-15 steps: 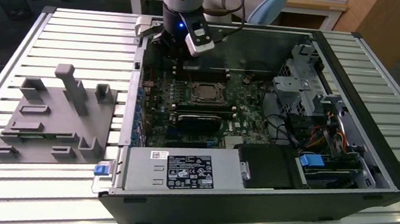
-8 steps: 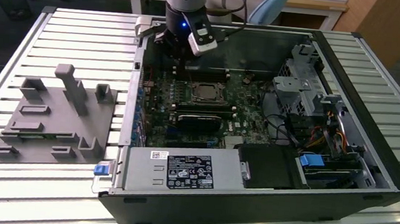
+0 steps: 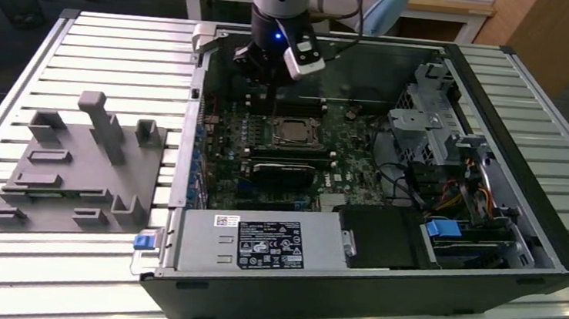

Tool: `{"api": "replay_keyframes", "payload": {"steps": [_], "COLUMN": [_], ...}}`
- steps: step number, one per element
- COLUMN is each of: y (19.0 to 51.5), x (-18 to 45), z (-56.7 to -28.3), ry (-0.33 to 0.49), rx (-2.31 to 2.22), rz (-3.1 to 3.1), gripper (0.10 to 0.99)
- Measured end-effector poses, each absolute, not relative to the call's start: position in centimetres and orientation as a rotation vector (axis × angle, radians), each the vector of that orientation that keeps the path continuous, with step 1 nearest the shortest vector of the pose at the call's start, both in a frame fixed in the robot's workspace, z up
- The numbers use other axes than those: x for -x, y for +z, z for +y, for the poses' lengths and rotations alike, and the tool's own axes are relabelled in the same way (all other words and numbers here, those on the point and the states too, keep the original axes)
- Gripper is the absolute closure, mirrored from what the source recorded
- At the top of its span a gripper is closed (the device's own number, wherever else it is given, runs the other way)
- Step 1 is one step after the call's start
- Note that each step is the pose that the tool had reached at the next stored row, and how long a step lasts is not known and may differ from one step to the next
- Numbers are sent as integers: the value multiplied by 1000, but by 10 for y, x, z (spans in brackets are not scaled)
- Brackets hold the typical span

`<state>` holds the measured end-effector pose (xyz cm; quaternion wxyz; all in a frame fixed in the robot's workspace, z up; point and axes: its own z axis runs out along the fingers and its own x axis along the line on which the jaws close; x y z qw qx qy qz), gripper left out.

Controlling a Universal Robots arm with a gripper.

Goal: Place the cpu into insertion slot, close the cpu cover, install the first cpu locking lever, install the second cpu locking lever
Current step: 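Install the first cpu locking lever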

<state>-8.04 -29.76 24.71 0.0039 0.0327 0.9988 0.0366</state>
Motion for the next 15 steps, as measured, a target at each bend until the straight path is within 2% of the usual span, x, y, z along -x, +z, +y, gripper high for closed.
{"api": "replay_keyframes", "payload": {"steps": [7, 15], "y": [245, 240], "x": [51, 49], "z": [-297, -297], "ry": [115, 140], "rx": [-103, -88], "rz": [3138, 3132], "gripper": [980, 980]}}
